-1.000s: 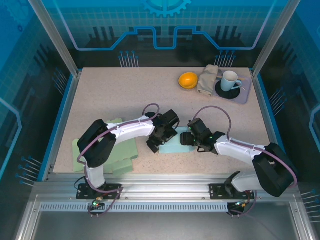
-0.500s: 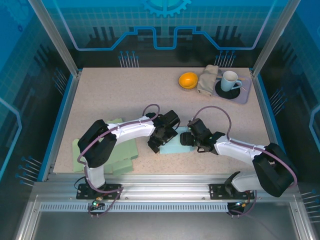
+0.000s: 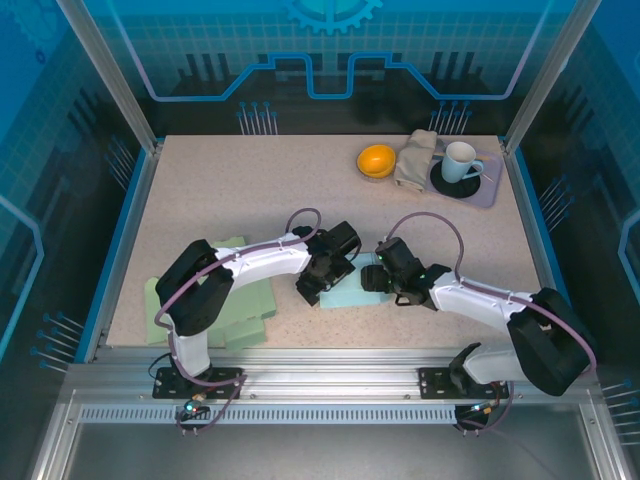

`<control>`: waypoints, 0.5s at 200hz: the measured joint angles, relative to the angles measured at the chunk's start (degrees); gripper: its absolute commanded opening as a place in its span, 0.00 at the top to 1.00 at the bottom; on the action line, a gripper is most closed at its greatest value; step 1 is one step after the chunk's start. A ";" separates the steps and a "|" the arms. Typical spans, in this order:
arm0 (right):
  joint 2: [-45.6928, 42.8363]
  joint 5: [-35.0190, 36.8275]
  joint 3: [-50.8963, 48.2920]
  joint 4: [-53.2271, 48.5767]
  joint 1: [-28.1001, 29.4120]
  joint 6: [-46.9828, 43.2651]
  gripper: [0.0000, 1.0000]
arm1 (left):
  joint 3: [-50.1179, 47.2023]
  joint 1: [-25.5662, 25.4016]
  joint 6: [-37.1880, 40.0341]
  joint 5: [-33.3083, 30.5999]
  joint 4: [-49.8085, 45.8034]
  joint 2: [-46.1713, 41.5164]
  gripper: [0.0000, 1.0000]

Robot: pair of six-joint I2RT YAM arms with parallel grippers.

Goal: Fold the paper box

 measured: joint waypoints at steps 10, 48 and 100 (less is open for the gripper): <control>-0.13 -0.02 0.00 -0.17 0.00 -0.17 0.30 | 0.00 0.00 0.24 -0.11 0.04 0.00 0.10; -2.49 -0.28 -0.17 -3.63 0.11 -1.07 0.30 | -0.07 0.02 0.50 -0.59 0.39 0.00 0.10; -11.34 -0.57 -1.27 -9.53 0.37 -1.42 0.33 | -0.44 0.22 0.55 -1.92 1.53 0.00 0.10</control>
